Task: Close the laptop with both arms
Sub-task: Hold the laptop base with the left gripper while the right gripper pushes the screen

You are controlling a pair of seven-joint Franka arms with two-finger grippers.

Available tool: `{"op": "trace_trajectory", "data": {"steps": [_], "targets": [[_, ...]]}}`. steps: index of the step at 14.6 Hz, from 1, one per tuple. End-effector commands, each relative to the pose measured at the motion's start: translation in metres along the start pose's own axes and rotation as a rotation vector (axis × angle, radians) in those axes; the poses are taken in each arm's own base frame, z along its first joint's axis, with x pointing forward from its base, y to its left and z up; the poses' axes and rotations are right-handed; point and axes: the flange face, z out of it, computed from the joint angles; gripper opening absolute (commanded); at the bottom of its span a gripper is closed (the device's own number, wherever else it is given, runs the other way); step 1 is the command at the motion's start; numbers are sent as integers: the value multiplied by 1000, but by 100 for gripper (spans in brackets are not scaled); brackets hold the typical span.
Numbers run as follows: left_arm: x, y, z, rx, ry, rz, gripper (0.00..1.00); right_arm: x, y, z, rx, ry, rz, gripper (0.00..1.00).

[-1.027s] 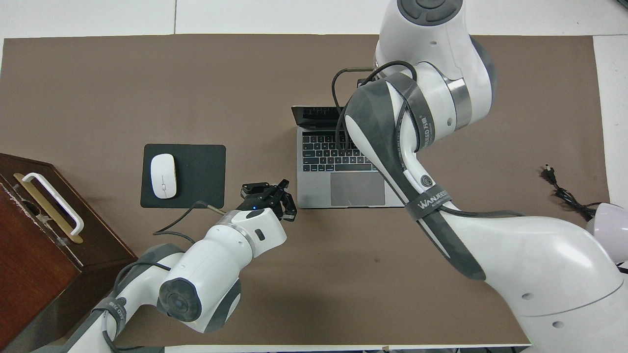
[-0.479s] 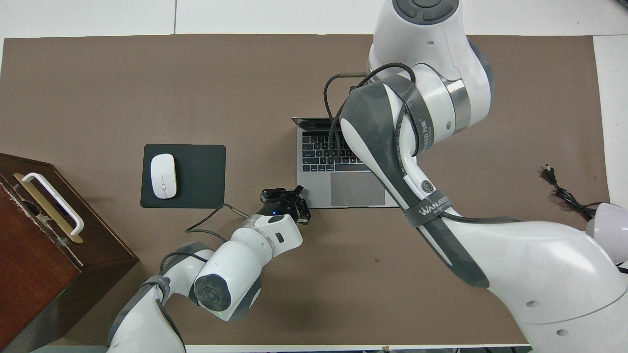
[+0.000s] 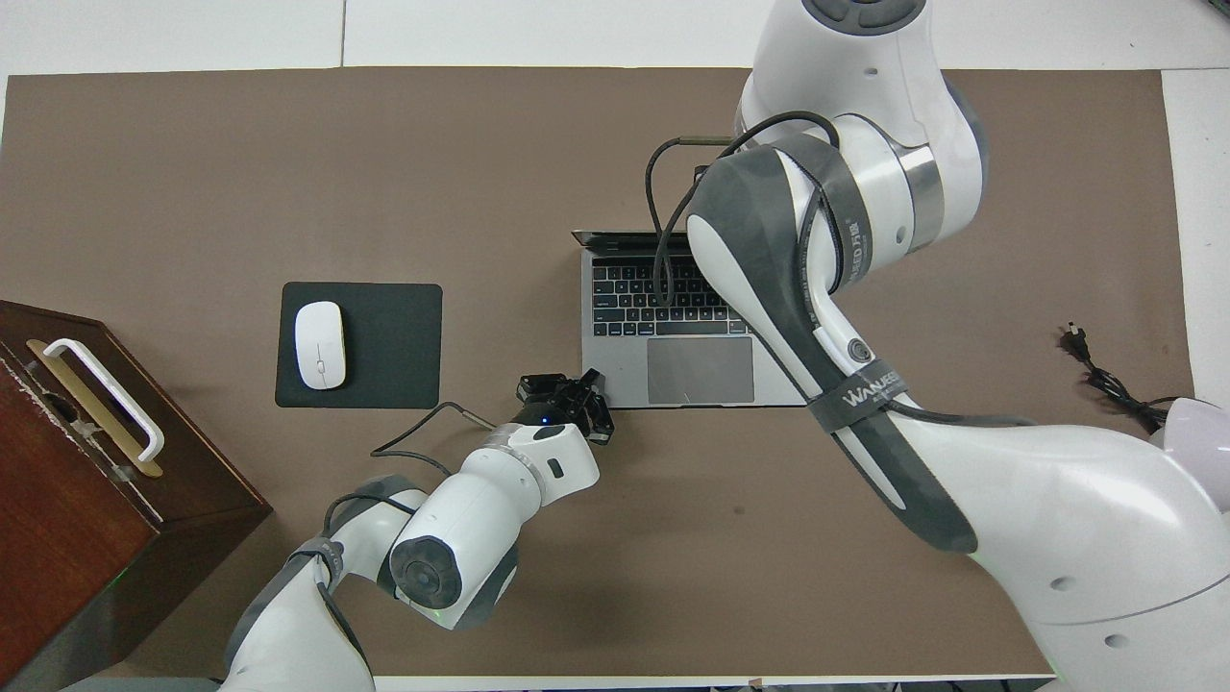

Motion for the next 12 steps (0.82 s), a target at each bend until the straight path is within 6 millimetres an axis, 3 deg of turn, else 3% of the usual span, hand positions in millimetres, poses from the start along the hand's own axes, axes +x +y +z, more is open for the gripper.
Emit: {"op": "trace_trajectory", "data": {"steps": [1, 4, 6, 9, 12], "targets": [[1, 0, 6, 6, 15, 8, 0, -3, 7, 3, 26, -42, -14, 0], [-4, 0, 6, 6, 6, 25, 0, 0, 16, 7, 69, -83, -6, 0], [-8, -1, 8, 7, -3, 54, 0, -8, 20, 12, 62, -119, -8, 0], [-11, -1, 11, 8, -11, 80, 0, -12, 43, 26, 91, -190, 39, 0], [-16, -2, 12, 8, -22, 113, 0, -23, 50, 39, 77, -217, 46, 0]]}}
